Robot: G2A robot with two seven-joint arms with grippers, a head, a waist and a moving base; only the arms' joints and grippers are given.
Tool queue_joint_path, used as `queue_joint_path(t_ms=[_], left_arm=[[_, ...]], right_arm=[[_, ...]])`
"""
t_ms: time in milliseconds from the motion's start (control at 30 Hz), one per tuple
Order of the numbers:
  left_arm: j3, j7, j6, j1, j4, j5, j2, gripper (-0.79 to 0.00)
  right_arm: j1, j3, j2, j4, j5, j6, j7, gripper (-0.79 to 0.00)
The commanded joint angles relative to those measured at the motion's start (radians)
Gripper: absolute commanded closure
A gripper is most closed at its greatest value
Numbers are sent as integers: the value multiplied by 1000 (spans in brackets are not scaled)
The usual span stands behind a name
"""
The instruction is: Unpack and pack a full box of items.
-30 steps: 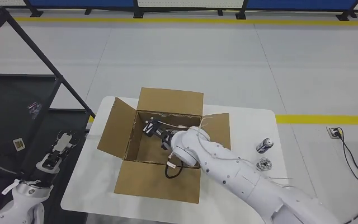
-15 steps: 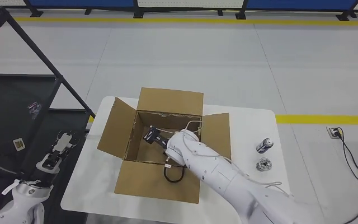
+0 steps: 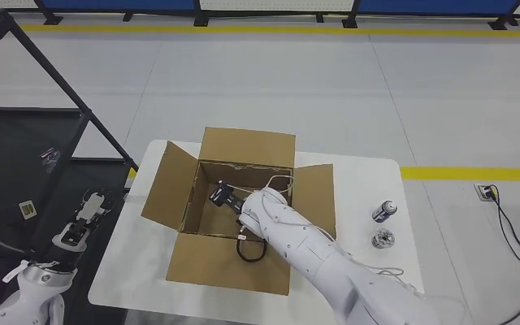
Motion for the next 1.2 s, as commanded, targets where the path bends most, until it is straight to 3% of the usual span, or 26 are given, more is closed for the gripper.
queue_joint_path(t_ms=[0, 367, 433, 500, 700, 900, 1000, 1167], left_arm=[[0, 0, 0, 0, 0, 0, 0, -785], [0, 0, 0, 0, 0, 0, 0, -785], [0, 0, 0, 0, 0, 0, 0, -785], [0, 0, 0, 0, 0, 0, 0, -785], [0, 0, 0, 0, 0, 0, 0, -785], [0, 0, 0, 0, 0, 0, 0, -785], [0, 0, 0, 0, 0, 0, 0, -785], [0, 0, 0, 0, 0, 0, 0, -785]], right_arm=[[5, 6, -3, 10, -3, -1, -7, -323], [13, 52, 24, -72, -31, -58, -30, -391], [4, 63, 41, -125, -51, -55, -27, -416], [-12, 74, 64, -199, -81, -46, -10, -499], [-132, 171, 182, -603, -208, 10, 125, -545], [-406, 406, 331, -1147, -385, -26, 307, -634], [-536, 551, 378, -1338, -424, -60, 332, -643], [-694, 803, 425, -1550, -440, -78, 338, -785]])
